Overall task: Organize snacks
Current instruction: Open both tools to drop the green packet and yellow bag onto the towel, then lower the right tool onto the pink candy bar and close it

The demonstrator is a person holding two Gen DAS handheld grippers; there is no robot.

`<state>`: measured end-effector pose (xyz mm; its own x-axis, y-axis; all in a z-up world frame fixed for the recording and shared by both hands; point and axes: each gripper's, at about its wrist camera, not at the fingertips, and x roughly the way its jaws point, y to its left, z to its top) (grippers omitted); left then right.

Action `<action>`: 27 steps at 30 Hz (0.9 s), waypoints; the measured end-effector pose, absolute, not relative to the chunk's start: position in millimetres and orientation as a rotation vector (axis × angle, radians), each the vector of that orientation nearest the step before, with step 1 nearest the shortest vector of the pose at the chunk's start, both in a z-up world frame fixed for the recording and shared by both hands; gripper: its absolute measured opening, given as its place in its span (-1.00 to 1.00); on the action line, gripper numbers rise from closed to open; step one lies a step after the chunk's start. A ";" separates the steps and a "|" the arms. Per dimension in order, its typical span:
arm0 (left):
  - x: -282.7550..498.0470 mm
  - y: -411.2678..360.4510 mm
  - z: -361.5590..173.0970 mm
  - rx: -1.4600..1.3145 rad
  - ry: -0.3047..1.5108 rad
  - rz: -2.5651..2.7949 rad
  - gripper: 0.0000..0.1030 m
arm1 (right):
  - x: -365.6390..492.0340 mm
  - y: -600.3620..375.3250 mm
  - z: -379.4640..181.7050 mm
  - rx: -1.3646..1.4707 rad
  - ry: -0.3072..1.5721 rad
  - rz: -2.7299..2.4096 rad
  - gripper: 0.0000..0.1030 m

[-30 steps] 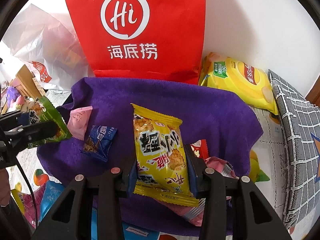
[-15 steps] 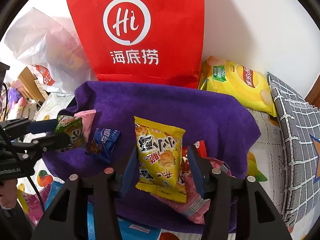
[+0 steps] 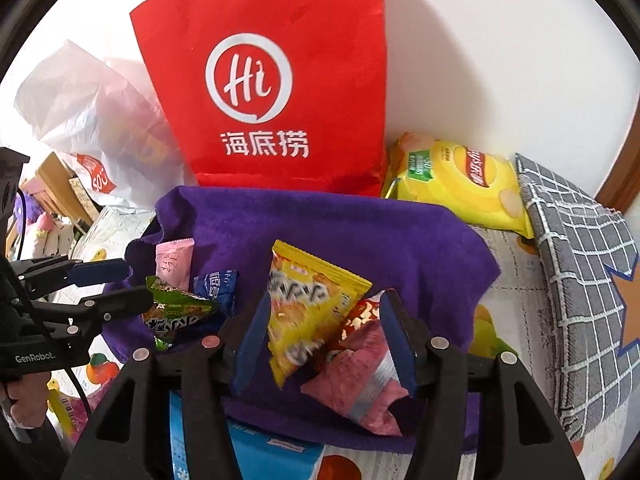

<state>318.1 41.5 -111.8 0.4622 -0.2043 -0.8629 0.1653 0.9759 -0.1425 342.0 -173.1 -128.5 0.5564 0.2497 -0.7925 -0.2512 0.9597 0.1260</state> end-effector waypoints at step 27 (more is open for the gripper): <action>260.9 26.1 -45.6 -0.057 0.951 -0.304 0.30 | 231.1 -230.6 -104.4 0.034 0.906 0.050 0.09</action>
